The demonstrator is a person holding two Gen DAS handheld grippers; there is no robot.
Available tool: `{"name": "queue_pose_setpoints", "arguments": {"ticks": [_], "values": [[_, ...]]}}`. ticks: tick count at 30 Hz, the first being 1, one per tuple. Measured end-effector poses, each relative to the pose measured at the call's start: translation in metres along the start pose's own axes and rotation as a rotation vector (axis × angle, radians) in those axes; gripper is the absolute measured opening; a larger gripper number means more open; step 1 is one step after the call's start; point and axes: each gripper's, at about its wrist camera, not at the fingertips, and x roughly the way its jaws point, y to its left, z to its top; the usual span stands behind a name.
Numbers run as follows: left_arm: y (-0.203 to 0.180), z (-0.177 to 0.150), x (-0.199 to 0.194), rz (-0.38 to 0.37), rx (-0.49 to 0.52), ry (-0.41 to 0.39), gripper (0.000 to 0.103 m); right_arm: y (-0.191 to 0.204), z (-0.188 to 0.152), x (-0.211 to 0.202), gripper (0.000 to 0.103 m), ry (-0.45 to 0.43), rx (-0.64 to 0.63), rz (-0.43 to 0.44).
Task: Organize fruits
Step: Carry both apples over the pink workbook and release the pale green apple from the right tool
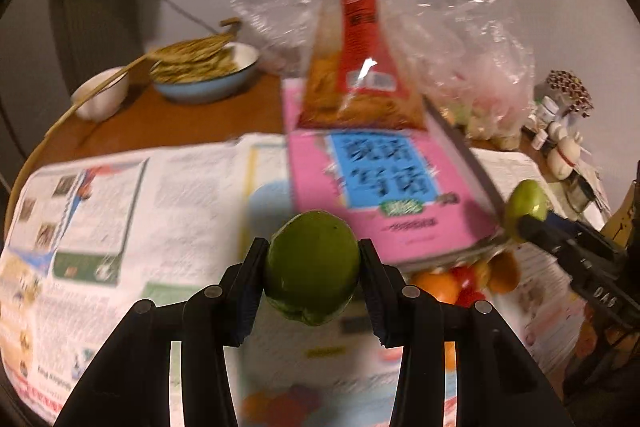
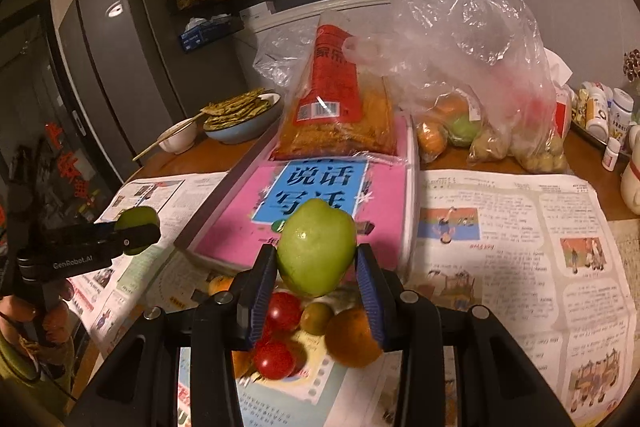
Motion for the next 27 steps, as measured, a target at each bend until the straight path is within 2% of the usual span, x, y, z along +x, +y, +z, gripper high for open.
{"name": "queue_pose_setpoints", "arguments": {"ticks": [5, 12, 15, 21, 27], "values": [[-0.023, 0.015, 0.024, -0.023, 0.015, 0.029, 0.046, -0.008, 0.008, 0.009, 0.041, 0.004, -0.004, -0.022], [-0.04, 0.023, 0.053, 0.007, 0.024, 0.053, 0.046, -0.014, 0.011, 0.028, 0.041, 0.038, -0.031, -0.037], [-0.044, 0.022, 0.063, -0.002, 0.024, 0.069, 0.046, -0.015, 0.01, 0.034, 0.041, 0.053, -0.041, -0.039], [-0.045, 0.018, 0.081, 0.026, 0.019, 0.099, 0.046, -0.016, 0.007, 0.043, 0.041, 0.084, -0.074, -0.056], [-0.046, 0.015, 0.084, 0.058, 0.037, 0.096, 0.046, -0.013, 0.003, 0.051, 0.041, 0.115, -0.109, -0.083]]}}
